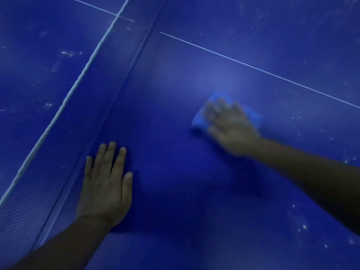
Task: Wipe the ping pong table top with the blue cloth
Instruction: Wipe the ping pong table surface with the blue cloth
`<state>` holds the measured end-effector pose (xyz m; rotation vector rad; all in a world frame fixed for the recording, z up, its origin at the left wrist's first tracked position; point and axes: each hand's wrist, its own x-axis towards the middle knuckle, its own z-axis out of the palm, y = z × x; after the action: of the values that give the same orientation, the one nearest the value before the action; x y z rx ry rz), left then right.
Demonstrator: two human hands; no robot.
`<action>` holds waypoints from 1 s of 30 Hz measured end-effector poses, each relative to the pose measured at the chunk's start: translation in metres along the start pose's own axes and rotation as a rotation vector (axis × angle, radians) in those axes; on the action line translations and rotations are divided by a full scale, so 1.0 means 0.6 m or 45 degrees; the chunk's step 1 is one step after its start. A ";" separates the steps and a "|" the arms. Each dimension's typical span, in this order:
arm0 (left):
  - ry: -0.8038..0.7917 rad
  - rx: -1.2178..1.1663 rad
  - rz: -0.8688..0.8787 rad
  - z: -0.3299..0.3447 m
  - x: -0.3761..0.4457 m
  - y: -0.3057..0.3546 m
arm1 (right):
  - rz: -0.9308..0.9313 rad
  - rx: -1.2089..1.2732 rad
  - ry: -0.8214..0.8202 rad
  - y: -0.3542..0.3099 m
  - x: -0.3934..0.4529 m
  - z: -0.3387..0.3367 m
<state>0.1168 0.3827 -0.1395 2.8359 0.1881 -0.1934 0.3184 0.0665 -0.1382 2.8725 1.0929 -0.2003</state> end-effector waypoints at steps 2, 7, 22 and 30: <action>0.003 -0.007 -0.005 0.000 -0.001 0.000 | 0.601 0.122 0.025 0.074 0.045 -0.024; -0.003 -0.028 -0.018 -0.002 -0.002 0.002 | 0.100 0.083 0.145 -0.074 -0.008 0.015; 0.018 -0.076 0.010 -0.002 -0.004 0.000 | -0.561 0.061 0.060 -0.136 -0.060 0.022; 0.036 -0.035 0.077 0.005 -0.005 -0.003 | 0.813 0.205 0.095 0.092 0.026 -0.024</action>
<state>0.1135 0.3829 -0.1425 2.8135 0.1101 -0.1369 0.3679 0.0369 -0.1256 3.2103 0.1264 -0.1475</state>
